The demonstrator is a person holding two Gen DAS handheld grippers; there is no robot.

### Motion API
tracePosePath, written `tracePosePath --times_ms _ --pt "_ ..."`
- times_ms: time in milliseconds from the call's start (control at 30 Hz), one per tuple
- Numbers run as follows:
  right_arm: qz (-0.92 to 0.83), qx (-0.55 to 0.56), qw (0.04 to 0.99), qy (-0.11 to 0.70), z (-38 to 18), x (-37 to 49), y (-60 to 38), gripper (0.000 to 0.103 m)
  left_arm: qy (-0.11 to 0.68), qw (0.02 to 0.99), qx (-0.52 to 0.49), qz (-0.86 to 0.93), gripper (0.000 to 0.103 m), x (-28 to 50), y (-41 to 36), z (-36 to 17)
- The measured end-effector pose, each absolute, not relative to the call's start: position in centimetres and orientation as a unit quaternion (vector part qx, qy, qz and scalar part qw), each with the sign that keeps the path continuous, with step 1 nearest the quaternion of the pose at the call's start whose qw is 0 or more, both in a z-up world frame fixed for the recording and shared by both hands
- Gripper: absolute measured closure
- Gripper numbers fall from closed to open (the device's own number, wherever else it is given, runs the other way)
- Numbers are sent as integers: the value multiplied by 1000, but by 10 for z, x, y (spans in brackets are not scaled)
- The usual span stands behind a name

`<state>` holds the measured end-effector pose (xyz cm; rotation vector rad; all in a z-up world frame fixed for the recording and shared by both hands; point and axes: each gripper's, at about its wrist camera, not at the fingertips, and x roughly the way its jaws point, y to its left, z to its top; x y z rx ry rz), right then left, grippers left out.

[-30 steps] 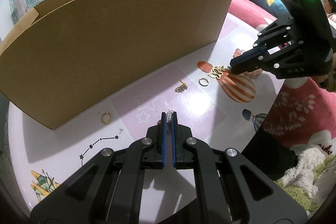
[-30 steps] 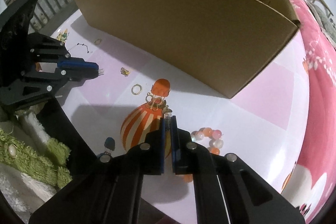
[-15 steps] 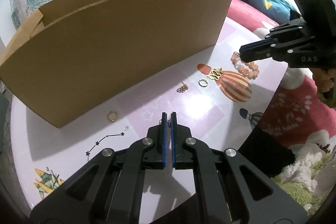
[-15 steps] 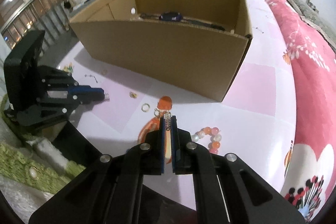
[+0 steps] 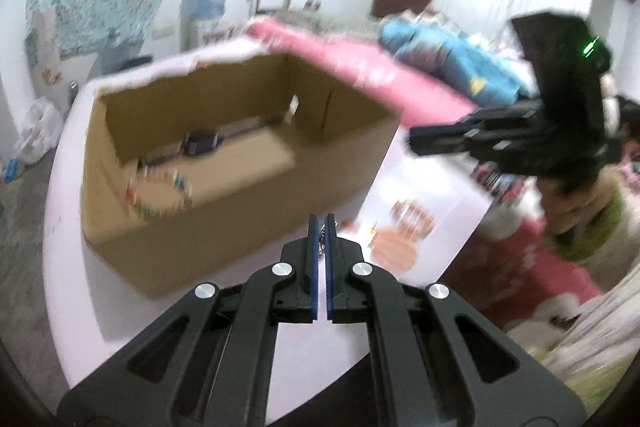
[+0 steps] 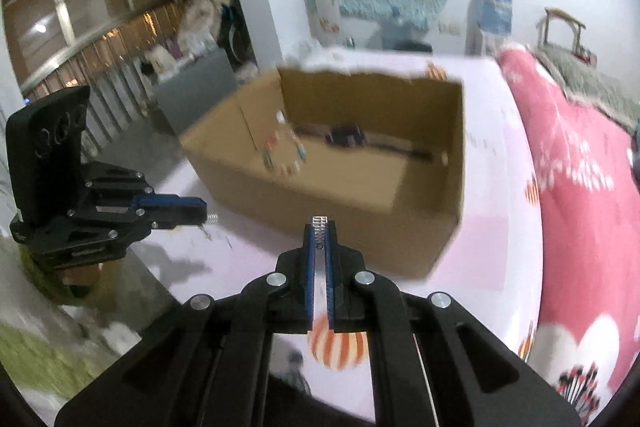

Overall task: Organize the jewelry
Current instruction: 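Carry both charms over the box with both tools, then open both tools to drop the charms into the box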

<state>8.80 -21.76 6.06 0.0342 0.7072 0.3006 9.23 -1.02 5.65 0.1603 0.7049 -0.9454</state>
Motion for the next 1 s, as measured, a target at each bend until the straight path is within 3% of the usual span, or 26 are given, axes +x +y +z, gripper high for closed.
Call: tracePosePath --times_ms 133,233,533,700,1000 --pt "168 41 931 322 80 118 -220 98 322 829 49 -454 101 125 -18 93" --pt "176 65 917 352 80 158 -223 98 352 830 43 -430 101 166 -32 97" --pt "113 53 857 500 21 266 -211 98 470 805 76 -353 101 265 -82 39" --pt "81 36 850 520 7 279 -211 98 526 780 61 -334 101 285 -89 18" --pt "48 23 859 510 10 276 -217 92 527 788 53 -313 80 287 -81 18"
